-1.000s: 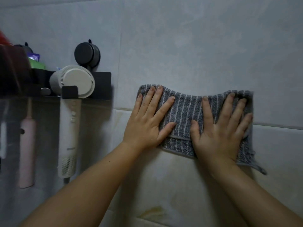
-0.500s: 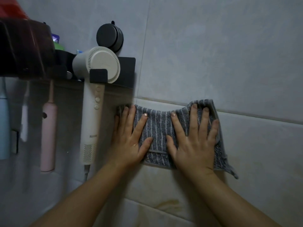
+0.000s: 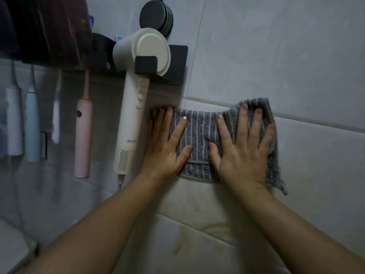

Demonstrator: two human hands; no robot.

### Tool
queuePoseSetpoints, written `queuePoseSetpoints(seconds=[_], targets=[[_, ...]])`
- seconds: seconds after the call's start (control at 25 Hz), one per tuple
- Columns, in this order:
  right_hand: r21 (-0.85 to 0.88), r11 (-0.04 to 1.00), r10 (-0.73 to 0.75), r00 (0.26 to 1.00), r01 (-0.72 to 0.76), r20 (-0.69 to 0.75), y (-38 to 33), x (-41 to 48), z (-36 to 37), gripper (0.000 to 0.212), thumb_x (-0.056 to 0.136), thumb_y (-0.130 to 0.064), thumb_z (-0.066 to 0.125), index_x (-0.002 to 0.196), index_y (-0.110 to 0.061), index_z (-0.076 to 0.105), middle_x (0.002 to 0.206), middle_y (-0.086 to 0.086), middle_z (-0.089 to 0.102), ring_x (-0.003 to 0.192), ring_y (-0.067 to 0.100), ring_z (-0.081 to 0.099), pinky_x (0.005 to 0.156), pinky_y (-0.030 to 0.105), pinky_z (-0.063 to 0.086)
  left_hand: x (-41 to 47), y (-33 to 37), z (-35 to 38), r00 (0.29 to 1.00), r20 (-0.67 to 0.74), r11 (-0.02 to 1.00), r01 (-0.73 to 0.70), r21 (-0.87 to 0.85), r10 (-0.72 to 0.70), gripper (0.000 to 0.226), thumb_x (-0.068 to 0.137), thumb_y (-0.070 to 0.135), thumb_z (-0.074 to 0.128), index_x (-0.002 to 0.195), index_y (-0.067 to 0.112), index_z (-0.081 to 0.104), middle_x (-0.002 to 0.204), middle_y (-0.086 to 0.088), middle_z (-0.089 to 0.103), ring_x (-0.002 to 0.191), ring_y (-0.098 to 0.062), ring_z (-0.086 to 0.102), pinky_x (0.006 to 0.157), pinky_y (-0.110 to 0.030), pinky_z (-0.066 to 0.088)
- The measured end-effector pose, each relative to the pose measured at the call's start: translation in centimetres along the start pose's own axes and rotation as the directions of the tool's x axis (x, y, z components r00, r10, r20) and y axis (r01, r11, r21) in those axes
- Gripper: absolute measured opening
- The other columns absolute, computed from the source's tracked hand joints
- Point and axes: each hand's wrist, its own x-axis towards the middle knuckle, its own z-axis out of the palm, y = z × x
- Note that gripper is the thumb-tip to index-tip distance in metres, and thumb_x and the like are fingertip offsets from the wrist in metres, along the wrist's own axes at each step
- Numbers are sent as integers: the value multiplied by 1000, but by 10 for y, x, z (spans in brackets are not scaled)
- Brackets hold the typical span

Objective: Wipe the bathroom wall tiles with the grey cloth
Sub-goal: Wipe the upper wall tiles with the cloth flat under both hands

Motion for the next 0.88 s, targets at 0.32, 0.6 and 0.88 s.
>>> queuePoseSetpoints(seconds=[0.32,0.6,0.88], targets=[[85,970,-236,969,230,70,-42,-108,19,62,93,-41,41,150,-19,30,160,18,11,144,41,13,118,58,2,-109,-16,26,998,16,996,-55,74,54,62,101,55,29,147,14,32,167,-8,-3,153,-31,3,121,-55,12],[88,955,-292,951,284,100,-10,-149,14,53,96,-44,41,144,-24,42,160,12,18,143,36,18,119,52,5,-149,20,35,998,36,990,-48,136,43,63,101,56,29,152,20,20,166,-11,-3,153,-33,3,121,-59,8],[-15,999,-42,997,41,-62,100,-60,-16,57,93,-45,44,146,-23,41,155,21,26,143,44,19,115,59,10,-14,104,23,985,-55,986,-163,41,165,65,99,55,39,152,20,29,160,-20,24,150,-35,15,121,-59,13]])
